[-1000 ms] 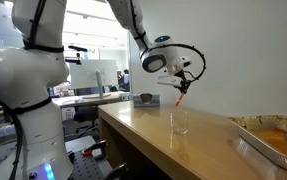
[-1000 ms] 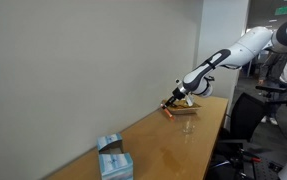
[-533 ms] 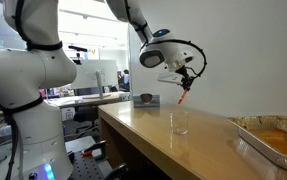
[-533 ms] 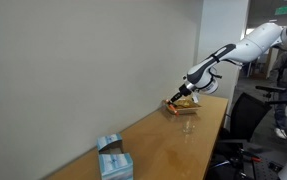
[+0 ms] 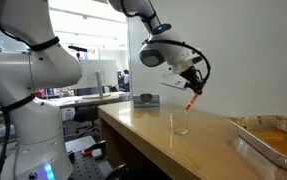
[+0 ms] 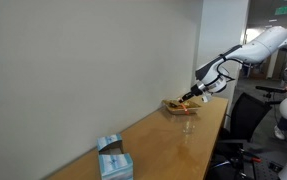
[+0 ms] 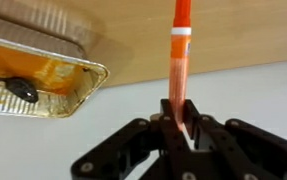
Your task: Put the pen in the glass cup
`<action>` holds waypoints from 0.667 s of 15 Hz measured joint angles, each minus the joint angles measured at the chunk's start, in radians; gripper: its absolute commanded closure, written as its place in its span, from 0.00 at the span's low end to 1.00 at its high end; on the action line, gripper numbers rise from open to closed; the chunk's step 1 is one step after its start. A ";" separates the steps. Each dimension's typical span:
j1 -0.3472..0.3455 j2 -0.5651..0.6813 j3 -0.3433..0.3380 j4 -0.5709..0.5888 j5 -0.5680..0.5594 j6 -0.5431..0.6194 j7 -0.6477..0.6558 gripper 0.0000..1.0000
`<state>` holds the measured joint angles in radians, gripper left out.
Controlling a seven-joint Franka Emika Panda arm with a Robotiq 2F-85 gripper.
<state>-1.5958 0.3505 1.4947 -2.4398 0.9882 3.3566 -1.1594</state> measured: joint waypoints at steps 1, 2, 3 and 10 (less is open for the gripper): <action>-0.055 0.031 0.054 -0.024 -0.001 0.036 -0.004 0.96; -0.106 0.064 0.109 -0.053 -0.003 0.076 -0.006 0.96; -0.144 0.096 0.153 -0.084 -0.008 0.117 -0.006 0.96; -0.266 0.087 0.286 -0.101 -0.083 0.108 0.109 0.96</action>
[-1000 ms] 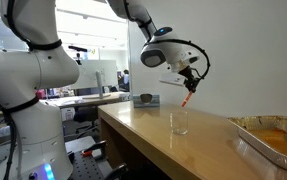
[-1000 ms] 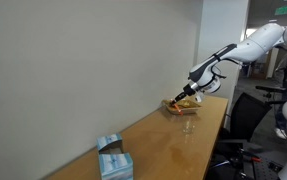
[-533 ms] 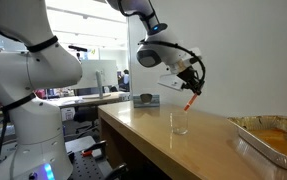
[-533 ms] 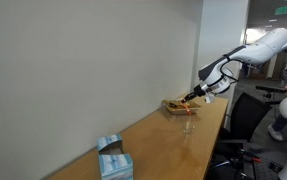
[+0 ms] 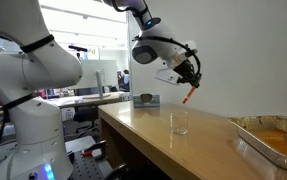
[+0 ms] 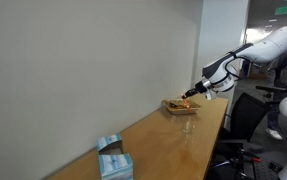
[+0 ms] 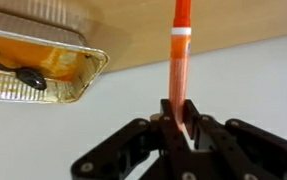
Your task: Put the pen in the glass cup
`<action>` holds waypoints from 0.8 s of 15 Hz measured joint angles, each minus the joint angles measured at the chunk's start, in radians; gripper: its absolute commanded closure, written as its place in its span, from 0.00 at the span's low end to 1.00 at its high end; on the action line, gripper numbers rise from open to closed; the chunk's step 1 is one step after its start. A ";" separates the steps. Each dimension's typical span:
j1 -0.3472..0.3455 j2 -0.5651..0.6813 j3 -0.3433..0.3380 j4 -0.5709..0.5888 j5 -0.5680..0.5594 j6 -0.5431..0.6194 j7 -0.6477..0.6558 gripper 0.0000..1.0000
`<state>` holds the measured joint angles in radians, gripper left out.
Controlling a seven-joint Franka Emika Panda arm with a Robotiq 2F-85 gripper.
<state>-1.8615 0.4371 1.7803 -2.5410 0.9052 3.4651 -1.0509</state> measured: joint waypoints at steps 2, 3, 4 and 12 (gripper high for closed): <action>0.004 -0.005 0.007 -0.010 0.000 -0.005 0.009 0.96; 0.010 -0.006 0.007 -0.017 0.000 -0.008 0.010 0.96; 0.017 -0.008 0.006 -0.025 0.000 -0.011 0.010 0.96; 0.063 -0.011 -0.016 -0.070 0.000 -0.014 0.010 0.66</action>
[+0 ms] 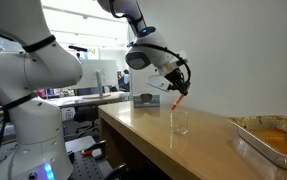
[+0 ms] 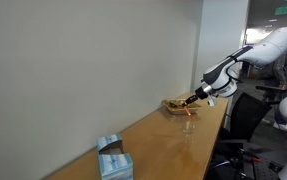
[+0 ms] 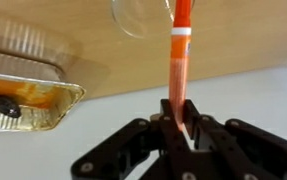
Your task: Put the pen in the glass cup
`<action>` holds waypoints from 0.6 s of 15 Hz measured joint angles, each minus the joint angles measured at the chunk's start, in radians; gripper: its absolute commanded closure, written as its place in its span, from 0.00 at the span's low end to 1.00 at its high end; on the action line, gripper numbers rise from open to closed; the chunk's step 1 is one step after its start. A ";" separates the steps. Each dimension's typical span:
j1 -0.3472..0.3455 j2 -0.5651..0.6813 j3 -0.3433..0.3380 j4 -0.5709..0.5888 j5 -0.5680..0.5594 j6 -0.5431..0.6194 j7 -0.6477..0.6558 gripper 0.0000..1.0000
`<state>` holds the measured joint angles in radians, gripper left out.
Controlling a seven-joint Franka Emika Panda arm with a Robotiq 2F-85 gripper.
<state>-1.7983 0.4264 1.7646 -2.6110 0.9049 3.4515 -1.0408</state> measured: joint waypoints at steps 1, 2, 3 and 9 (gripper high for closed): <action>0.000 -0.002 -0.004 -0.002 0.000 0.000 0.000 0.55; 0.000 -0.004 -0.008 -0.003 0.000 0.000 0.000 0.50; 0.000 -0.005 -0.011 -0.003 0.000 0.000 0.000 0.43; 0.001 -0.015 -0.012 -0.004 0.002 0.000 0.001 0.01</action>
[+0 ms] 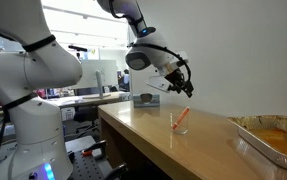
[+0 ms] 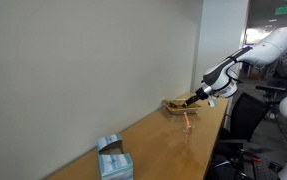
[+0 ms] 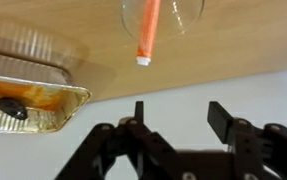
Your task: Put the pen in the glass cup
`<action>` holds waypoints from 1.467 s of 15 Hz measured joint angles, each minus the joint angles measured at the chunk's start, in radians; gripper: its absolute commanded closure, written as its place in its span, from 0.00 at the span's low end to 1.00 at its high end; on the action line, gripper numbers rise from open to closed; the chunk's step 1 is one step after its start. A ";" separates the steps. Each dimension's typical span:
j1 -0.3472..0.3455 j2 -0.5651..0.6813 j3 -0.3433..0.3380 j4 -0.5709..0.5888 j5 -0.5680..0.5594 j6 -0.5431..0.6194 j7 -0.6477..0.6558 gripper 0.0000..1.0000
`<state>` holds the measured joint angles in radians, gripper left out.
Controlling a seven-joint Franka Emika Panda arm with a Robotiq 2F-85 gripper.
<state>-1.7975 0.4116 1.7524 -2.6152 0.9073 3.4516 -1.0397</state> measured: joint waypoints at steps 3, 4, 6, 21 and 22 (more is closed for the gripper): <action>0.010 -0.021 0.001 -0.014 0.095 -0.018 0.007 0.00; 0.010 -0.044 0.002 -0.017 0.147 -0.052 0.008 0.00; 0.007 -0.119 0.004 -0.016 0.255 -0.149 0.022 0.00; 0.441 -0.722 -0.599 0.256 -0.640 -1.147 1.019 0.00; 0.517 -0.733 -0.684 0.282 -0.699 -1.231 1.057 0.00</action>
<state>-1.2800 -0.3210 1.0680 -2.3330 0.2082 2.2201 0.0178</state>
